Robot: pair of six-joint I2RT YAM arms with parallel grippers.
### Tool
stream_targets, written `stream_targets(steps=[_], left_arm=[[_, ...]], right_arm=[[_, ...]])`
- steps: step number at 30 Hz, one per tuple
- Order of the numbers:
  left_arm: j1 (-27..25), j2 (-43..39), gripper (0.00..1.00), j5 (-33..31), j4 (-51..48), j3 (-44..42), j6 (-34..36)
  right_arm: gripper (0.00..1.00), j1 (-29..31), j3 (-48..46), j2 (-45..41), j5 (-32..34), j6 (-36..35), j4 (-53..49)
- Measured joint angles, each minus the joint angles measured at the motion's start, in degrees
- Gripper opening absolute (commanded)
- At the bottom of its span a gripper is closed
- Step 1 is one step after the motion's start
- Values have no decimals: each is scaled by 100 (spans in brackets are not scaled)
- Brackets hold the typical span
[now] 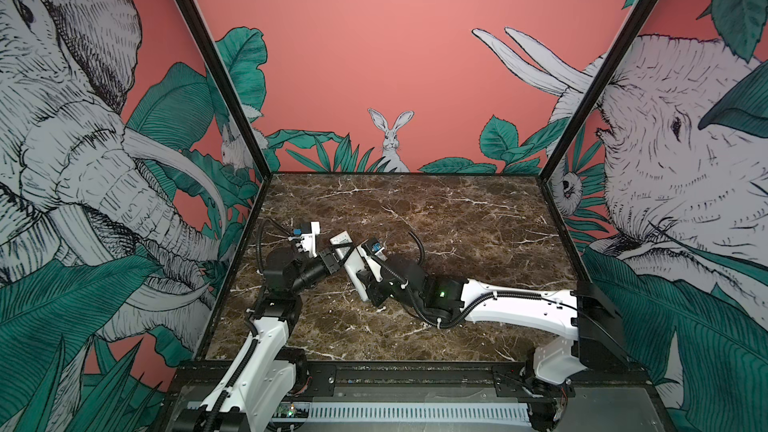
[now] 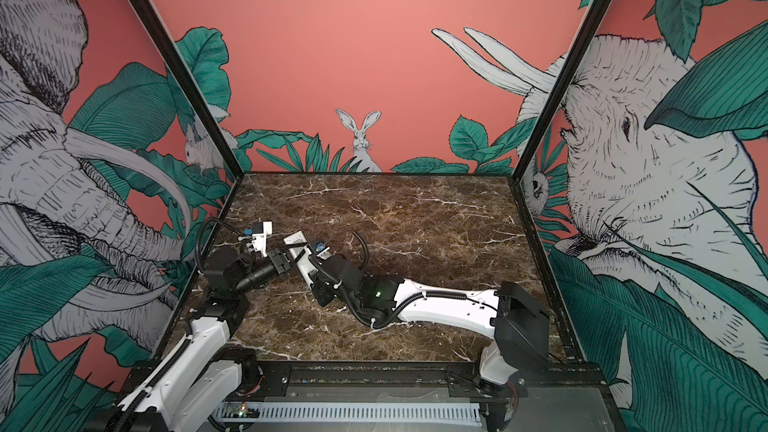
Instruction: Load the batteries into the remote control
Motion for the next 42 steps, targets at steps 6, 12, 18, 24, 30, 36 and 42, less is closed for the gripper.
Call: stream_targets(steps=[6,12,18,24,30,36,42], left_arm=[[0,-2,0,-4,0,0,-4],[0,-7,0,-2,0,0,-20],[0,-13,0,0,0,0,-37],[0,-13,0,-2,2,0,-81],[0,-15,0,-2,2,0,-83],[0,-15,0,-2,2,0,-83],[0,-28,0,-2,2,0,-83]], right_arm=[[13,2,2,7,0,26,4],[22,7,-70,7,9,33,118],[31,11,-74,7,37,74,138],[40,33,-181,7,35,90,197],[44,37,-352,2,59,76,328],[47,61,-358,-55,59,-7,448],[48,76,-374,-229,87,-24,511]])
